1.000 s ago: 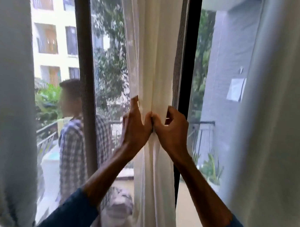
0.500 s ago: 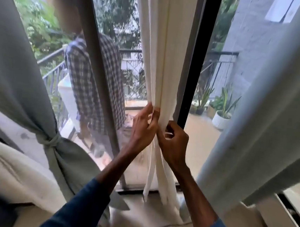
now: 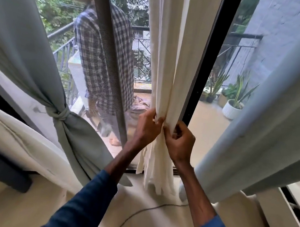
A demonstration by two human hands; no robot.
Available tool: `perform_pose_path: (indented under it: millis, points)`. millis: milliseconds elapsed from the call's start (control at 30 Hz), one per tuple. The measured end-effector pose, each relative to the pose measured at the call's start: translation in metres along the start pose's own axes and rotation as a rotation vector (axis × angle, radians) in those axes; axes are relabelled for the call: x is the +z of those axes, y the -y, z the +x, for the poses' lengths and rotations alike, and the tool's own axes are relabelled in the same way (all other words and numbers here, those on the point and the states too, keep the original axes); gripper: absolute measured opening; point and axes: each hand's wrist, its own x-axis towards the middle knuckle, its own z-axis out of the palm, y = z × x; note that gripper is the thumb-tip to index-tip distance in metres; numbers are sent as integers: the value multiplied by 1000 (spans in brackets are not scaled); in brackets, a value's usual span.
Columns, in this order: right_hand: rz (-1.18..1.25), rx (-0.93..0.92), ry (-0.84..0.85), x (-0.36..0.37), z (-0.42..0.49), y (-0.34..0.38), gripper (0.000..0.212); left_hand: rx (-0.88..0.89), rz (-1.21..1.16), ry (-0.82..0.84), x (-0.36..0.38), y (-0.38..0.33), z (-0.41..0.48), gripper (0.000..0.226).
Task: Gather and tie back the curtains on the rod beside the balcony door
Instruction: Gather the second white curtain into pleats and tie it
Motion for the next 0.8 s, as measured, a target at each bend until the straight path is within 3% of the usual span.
perform_pose_path:
  millis: [100, 333, 533, 700, 800]
  points:
    - [-84, 30, 34, 6, -10, -20, 13, -68, 51, 117, 11, 19, -16, 20]
    - [-137, 17, 69, 7, -27, -44, 13, -1, 25, 203, 21, 40, -47, 21]
    - [-115, 65, 14, -1, -36, -44, 10, -30, 94, 64, 24, 42, -60, 30]
    - [-151, 41, 89, 10, -46, -42, 13, -91, 123, 61, 27, 32, -65, 34]
    - [-157, 41, 53, 3, -44, -43, 7, -111, 139, 29, 25, 32, -68, 36]
